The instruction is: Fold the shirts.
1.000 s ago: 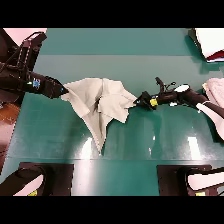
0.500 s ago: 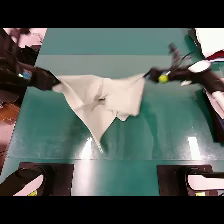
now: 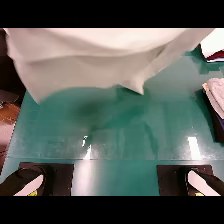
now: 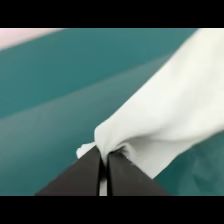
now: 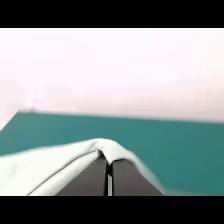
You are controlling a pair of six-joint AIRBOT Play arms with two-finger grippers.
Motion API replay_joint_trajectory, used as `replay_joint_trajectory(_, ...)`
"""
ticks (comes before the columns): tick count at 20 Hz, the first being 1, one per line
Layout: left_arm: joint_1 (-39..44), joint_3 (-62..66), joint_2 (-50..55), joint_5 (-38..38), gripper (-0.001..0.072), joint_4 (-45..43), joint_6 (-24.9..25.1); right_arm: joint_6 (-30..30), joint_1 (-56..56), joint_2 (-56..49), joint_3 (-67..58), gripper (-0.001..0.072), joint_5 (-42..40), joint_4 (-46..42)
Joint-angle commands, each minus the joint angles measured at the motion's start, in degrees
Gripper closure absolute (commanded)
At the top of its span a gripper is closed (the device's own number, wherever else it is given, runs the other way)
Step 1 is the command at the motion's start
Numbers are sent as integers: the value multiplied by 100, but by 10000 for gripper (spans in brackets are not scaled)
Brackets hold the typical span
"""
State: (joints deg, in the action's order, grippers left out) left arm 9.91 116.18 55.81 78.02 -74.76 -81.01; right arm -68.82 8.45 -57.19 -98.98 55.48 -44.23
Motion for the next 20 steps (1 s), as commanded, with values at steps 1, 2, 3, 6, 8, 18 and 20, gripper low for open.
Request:
replay_joint_trajectory(1,-2,522,-140,-37,681,640,-4,-9,619,839,-407,694,50,-107)
replay_joint_trajectory(2,-2,511,-173,-52,681,879,-4,-9,804,1036,-407,694,48,-105)
replay_joint_trajectory(3,-2,507,-254,-92,681,1130,-4,-9,992,1198,-407,694,55,-105)
replay_joint_trajectory(6,-2,505,-444,-304,682,1845,-9,-9,1567,1565,-407,694,66,-98)
replay_joint_trajectory(8,-2,505,-522,-328,682,2033,-24,-11,1759,1637,-407,695,149,-83)
replay_joint_trajectory(18,-2,-3633,492,39,682,769,-284,-730,-435,-1226,85,695,2428,-111)
replay_joint_trajectory(20,-2,-4579,1084,-426,682,756,-90,-739,-726,-1965,564,695,2203,-109)
